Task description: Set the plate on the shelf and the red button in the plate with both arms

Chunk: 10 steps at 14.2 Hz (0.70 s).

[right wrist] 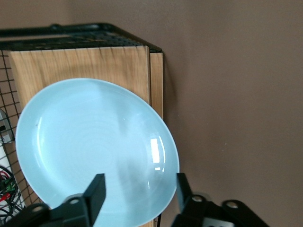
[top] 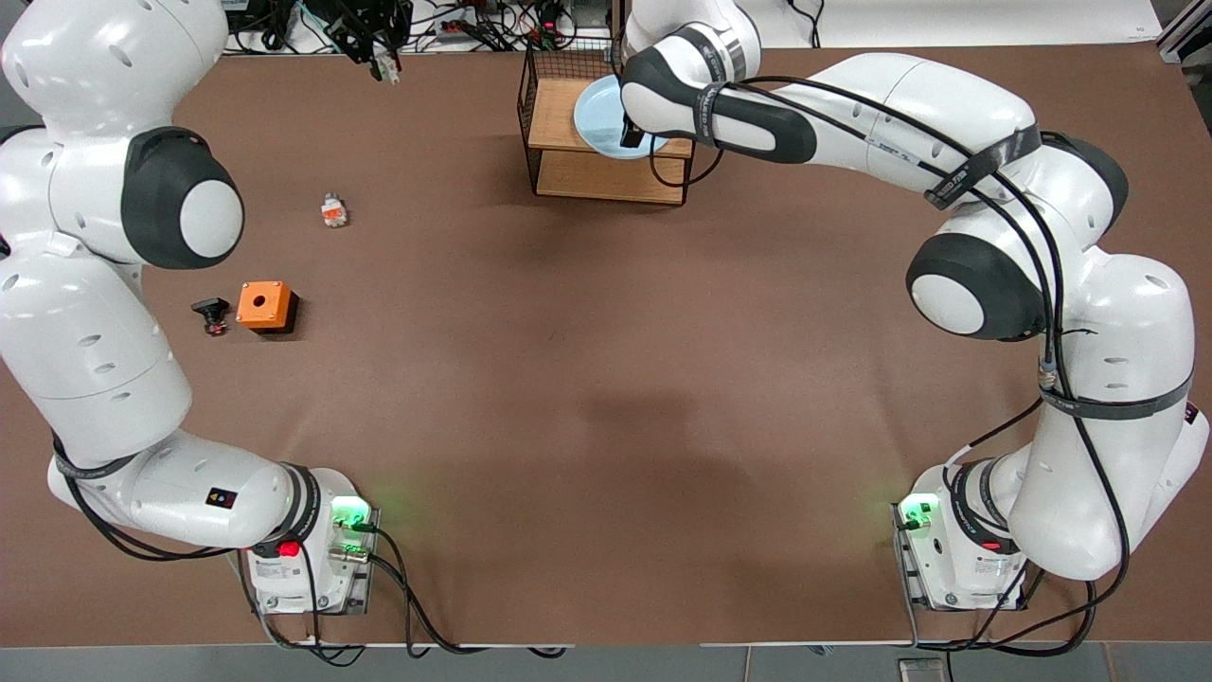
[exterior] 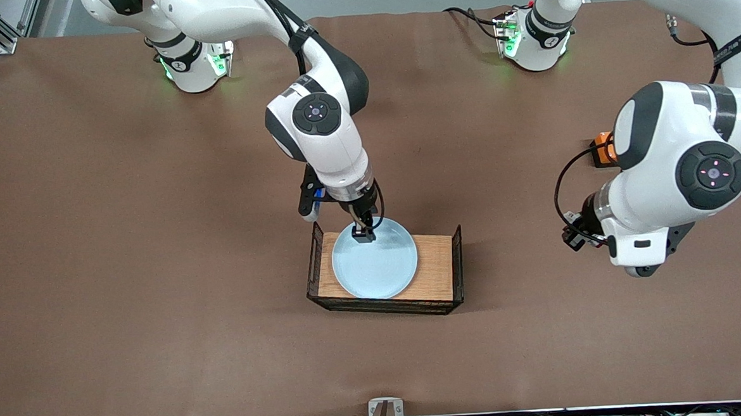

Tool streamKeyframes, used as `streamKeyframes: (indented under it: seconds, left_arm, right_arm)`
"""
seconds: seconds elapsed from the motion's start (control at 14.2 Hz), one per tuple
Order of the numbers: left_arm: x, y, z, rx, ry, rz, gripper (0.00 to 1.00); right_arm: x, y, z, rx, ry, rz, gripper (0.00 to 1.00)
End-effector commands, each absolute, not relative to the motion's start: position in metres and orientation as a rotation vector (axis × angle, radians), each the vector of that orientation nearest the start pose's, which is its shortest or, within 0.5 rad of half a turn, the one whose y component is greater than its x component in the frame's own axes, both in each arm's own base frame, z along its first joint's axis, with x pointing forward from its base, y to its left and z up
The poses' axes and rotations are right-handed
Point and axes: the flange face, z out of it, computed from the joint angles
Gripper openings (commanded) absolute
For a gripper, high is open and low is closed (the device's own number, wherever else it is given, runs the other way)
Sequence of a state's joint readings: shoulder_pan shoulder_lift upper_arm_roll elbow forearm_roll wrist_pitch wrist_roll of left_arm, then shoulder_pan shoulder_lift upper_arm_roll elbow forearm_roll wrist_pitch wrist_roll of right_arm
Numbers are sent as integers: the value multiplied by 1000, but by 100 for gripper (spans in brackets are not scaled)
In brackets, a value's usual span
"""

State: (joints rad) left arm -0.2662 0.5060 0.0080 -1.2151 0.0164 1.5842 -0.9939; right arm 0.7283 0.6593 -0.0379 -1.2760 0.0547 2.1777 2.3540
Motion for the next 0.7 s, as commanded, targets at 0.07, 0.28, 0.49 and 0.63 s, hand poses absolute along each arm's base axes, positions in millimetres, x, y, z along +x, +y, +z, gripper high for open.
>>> streamKeyframes:
  seconds: [0.07, 0.28, 0.49, 0.63]
  left_arm:
    - [659, -204, 503, -2882, -1080, 105, 7]
    - [654, -216, 524, -2951, -1094, 79, 7]
    - [651, -247, 532, -3004, -1163, 18, 7]
    - [645, -274, 537, -3018, -1215, -21, 7]
  right_arm:
    - [585, 490, 399, -1915, 2151, 7, 100]
    - [579, 488, 413, -1931, 2166, 18, 100]
    - [565, 476, 468, -1951, 2167, 22, 100]
    - [552, 460, 518, -2014, 2110, 15, 99]
